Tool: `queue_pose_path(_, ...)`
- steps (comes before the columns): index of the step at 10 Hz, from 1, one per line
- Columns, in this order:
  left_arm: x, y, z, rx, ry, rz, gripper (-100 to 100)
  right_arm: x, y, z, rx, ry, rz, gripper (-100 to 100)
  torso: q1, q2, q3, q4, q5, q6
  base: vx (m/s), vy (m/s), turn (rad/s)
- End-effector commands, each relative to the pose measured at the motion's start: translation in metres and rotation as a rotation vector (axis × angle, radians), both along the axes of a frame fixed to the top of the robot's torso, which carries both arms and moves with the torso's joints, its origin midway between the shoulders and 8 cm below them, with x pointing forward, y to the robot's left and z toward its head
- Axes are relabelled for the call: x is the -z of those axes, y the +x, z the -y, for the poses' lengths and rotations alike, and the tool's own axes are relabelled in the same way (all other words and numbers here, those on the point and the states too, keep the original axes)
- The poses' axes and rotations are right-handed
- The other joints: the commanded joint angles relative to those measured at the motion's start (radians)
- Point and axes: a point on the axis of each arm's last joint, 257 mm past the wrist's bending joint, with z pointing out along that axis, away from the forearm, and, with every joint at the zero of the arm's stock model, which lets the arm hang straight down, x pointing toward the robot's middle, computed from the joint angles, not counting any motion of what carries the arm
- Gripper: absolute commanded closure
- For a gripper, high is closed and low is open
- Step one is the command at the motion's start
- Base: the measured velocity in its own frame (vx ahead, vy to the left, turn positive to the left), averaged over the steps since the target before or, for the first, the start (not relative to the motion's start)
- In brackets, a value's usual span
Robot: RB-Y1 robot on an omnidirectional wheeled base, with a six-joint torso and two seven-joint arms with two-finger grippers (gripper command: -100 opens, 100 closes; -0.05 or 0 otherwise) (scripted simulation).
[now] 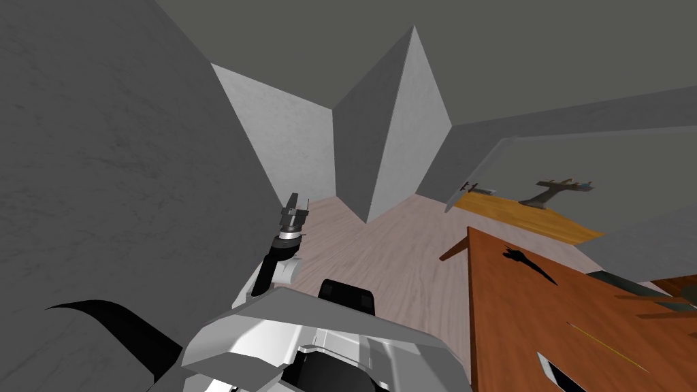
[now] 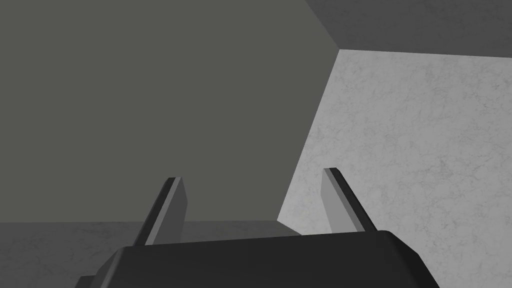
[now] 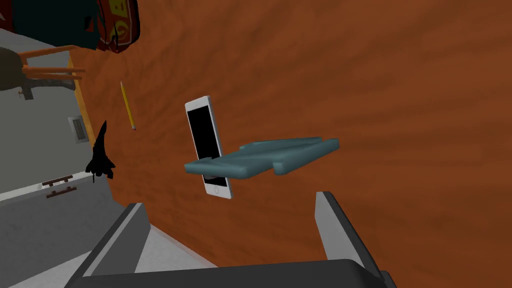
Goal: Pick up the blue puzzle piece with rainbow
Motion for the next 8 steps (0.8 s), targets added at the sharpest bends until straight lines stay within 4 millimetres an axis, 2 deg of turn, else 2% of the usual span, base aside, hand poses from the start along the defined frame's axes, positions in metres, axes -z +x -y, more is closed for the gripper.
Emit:
queue_pose_path(1, 0.000, 0.000, 0.000, 0.000, 0.000, 0.000, 0, 0.000, -0.003, -0.002, -0.037, -0.005, -0.037, -100, 0.000, 0.000, 0.000, 0.000, 0.000, 0.000, -0.019, -0.011, 0.040)
queue_pose_path(8, 0.000, 0.000, 0.000, 0.000, 0.000, 0.000, 0, 0.006, -0.026, -0.020, -0.289, -0.026, -0.295, -100, -0.001, 0.000, 0.000, 0.000, 0.000, 0.000, -0.023, -0.020, 0.072)
